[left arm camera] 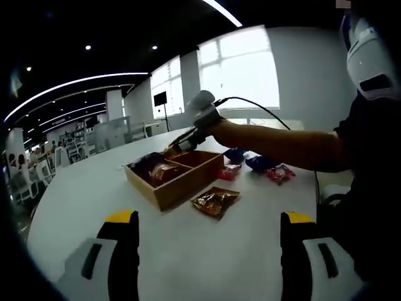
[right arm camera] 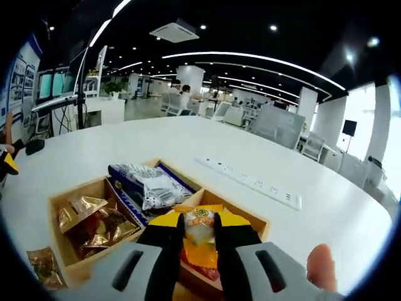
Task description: Pick up the scattered marshmallows, QQ candies, Oreo cookies, and mixed nuts on the table and sort them into separate containers
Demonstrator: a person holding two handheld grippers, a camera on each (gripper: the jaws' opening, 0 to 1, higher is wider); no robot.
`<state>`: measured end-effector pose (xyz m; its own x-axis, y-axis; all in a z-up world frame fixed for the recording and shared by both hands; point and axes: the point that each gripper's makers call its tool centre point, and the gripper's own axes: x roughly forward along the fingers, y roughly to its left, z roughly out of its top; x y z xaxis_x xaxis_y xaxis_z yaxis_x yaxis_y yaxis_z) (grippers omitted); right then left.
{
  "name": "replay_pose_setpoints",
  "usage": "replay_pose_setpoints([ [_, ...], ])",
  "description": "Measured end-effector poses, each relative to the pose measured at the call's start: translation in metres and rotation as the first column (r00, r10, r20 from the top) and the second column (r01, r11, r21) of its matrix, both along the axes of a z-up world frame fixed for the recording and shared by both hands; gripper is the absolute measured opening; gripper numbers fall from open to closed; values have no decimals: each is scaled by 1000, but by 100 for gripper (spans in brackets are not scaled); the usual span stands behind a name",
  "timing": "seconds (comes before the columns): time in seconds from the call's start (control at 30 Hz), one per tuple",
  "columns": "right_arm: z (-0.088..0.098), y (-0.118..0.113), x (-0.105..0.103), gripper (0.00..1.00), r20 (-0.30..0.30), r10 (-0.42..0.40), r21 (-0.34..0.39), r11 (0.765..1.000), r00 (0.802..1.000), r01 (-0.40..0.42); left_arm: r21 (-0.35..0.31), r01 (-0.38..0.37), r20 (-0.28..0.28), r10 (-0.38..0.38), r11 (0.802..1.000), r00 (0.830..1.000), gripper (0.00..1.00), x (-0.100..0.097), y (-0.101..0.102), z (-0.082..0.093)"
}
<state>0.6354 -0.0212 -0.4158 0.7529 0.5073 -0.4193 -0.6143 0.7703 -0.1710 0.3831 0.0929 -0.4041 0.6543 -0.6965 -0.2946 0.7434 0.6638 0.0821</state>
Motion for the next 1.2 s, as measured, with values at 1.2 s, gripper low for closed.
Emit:
replay_pose_setpoints([
  [1.2, -10, 0, 25, 19, -14, -34, 34, 999, 999, 34, -7, -3, -13, 3, 1000, 1000, 97, -2, 1, -5],
])
